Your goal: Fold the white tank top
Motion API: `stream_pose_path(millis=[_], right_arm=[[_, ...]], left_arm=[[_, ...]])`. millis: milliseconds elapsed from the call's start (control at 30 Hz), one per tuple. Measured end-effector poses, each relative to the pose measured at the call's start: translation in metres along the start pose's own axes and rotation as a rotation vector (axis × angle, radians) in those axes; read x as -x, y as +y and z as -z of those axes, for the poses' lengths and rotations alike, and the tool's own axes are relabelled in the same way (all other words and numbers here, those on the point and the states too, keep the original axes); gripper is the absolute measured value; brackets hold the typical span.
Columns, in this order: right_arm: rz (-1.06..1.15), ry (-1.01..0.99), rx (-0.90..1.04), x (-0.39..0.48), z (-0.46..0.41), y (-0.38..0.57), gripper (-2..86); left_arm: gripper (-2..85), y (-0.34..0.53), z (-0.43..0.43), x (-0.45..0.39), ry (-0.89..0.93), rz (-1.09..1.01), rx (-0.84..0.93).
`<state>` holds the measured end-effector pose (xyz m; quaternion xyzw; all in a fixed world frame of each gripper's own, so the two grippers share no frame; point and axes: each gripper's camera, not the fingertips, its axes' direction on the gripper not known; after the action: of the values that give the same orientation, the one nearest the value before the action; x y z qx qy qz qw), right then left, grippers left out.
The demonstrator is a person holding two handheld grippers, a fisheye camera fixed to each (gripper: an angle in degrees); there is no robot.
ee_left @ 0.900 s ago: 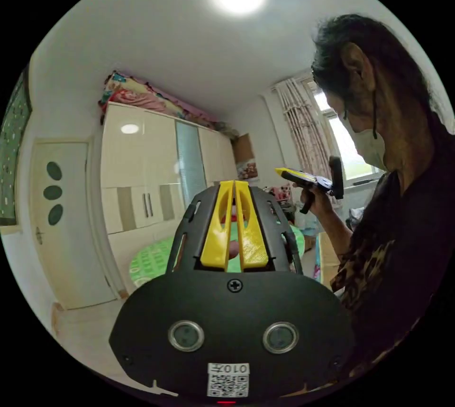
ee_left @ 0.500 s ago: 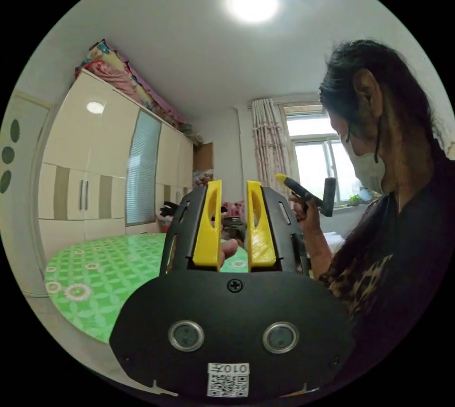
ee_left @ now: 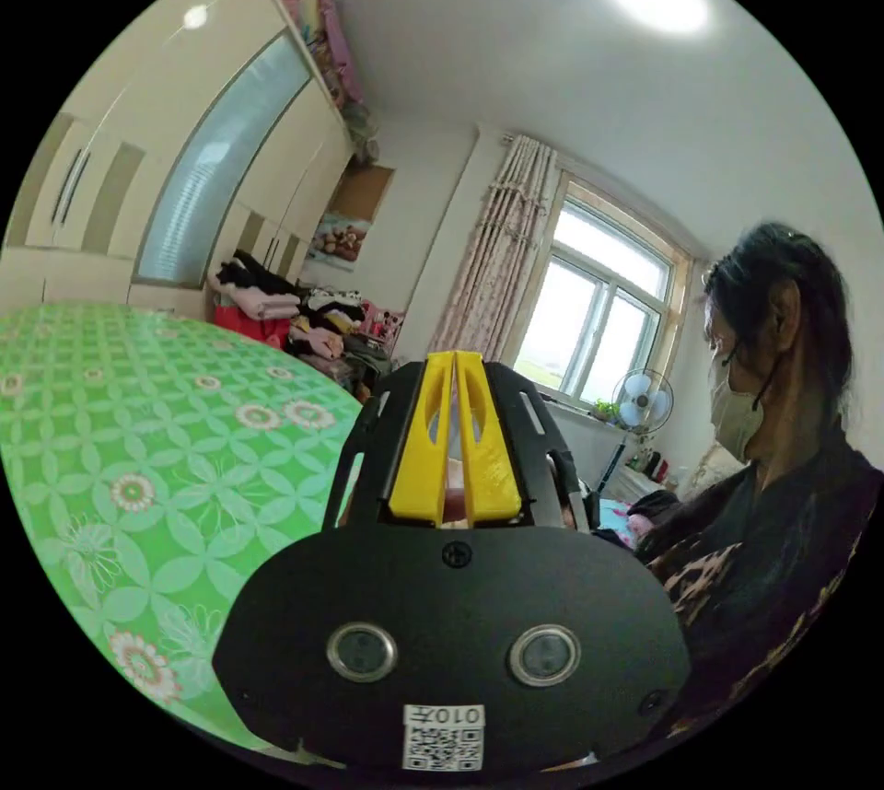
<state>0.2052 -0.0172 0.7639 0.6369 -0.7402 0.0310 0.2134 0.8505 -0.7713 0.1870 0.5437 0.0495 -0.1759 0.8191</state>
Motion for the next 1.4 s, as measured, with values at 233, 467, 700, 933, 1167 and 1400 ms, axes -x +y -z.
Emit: stream_pose_path(millis=[233, 467, 700, 933, 1167, 1400], right_arm=[[-0.284, 0.077, -0.186, -0.066, 0.175, 0.126, 16.2], [-0.313, -0.007, -0.202, -0.037, 0.227, 0.199, 17.5], [-0.294, -0.004, -0.167, 0.029, 0.242, 0.239, 9.5], [-0.161, -0.034, -0.15, 0.113, 0.281, 0.312, 3.3], [-0.122, -0.052, 0.003, 0.18, 0.286, 0.429, 3.3], [-0.161, 0.061, 0.645, 0.229, 0.191, 0.605, 3.7]], left_arm=[[-0.2, 0.054, -0.027, 0.043, -0.038, 0.158, 0.09], [-0.2, 0.081, -0.048, 0.053, -0.061, 0.224, 0.119], [-0.2, 0.1, -0.058, 0.037, -0.103, 0.174, 0.158], [-0.2, 0.126, -0.063, 0.039, -0.072, 0.232, 0.158], [-0.1, 0.153, -0.086, 0.031, -0.023, 0.267, 0.182], [-0.1, 0.181, -0.165, -0.01, 0.177, 0.221, 0.347]])
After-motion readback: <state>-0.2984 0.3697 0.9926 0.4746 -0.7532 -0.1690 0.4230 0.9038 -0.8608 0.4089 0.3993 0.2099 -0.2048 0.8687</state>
